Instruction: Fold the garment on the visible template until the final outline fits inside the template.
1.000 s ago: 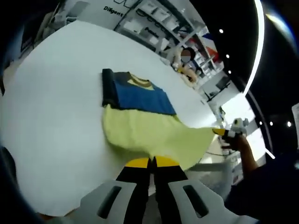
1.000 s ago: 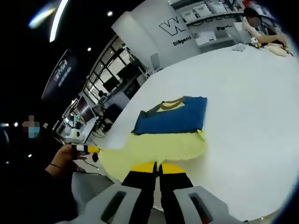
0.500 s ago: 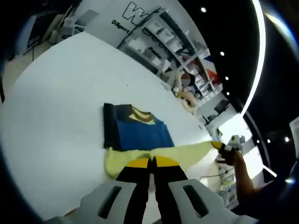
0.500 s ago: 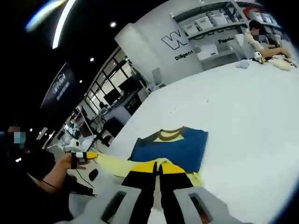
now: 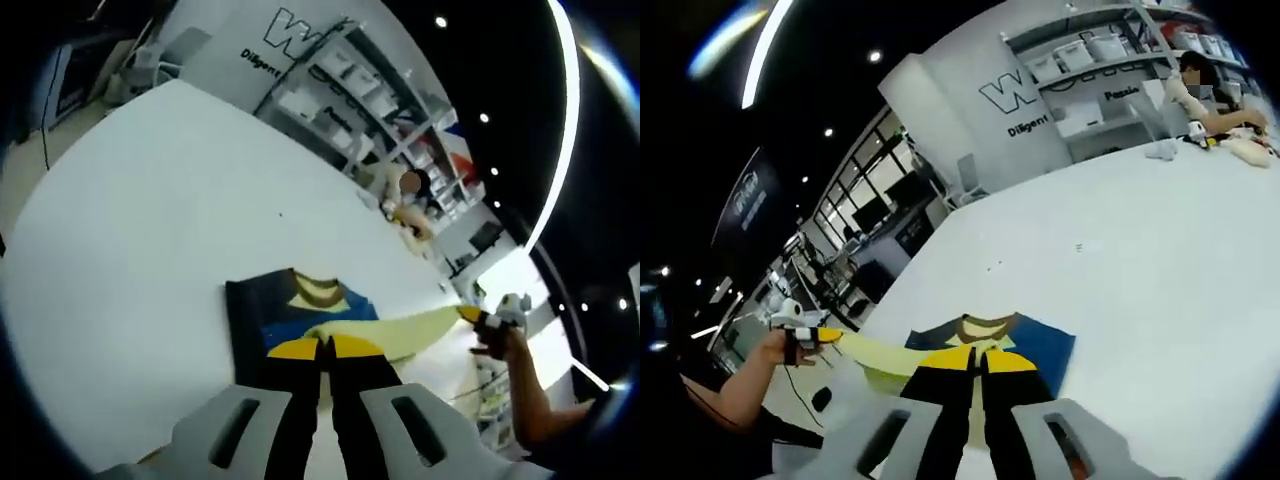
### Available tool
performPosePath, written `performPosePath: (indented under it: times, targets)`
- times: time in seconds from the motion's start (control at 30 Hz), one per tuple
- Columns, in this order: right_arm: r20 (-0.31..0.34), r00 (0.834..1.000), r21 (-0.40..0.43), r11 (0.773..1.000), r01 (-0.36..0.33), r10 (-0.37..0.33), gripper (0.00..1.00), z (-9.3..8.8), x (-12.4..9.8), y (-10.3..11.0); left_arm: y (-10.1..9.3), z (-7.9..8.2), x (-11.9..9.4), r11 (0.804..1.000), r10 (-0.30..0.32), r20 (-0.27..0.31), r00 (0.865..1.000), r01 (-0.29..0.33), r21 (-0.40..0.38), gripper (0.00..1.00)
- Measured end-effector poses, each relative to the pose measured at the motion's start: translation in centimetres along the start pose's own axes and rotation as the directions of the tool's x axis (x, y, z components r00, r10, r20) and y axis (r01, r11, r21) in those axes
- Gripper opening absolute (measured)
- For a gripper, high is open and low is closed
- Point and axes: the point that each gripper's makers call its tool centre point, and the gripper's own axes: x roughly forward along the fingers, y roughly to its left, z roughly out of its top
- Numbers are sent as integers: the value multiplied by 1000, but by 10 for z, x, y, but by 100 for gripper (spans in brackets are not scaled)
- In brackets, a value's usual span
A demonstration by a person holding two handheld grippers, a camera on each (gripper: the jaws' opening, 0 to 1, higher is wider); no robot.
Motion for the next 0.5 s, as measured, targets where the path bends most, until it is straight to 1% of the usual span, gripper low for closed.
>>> performPosePath:
  times: [0.1,0.27,0.4,0.47,0.5]
  targets:
    - [3,1000,-5,1000,12,-12,0,8,14,-7,5,10,12,1000,9,5,1000,-9,0,0]
    - [4,1000,2,1000,29,-29,0,15,34,-21,20,20,32,999,24,10,1000,-24,-28,0]
    - [-3,999,22,999,47,-47,0,13,50,-35,33,25,46,998,43,14,999,-42,-47,0]
    - [-4,999,28,998,51,-51,0,12,55,-40,36,26,51,998,44,22,999,-43,-48,0]
    - [-7,998,31,998,55,-55,0,12,64,-48,42,27,58,997,53,25,998,-51,-61,0]
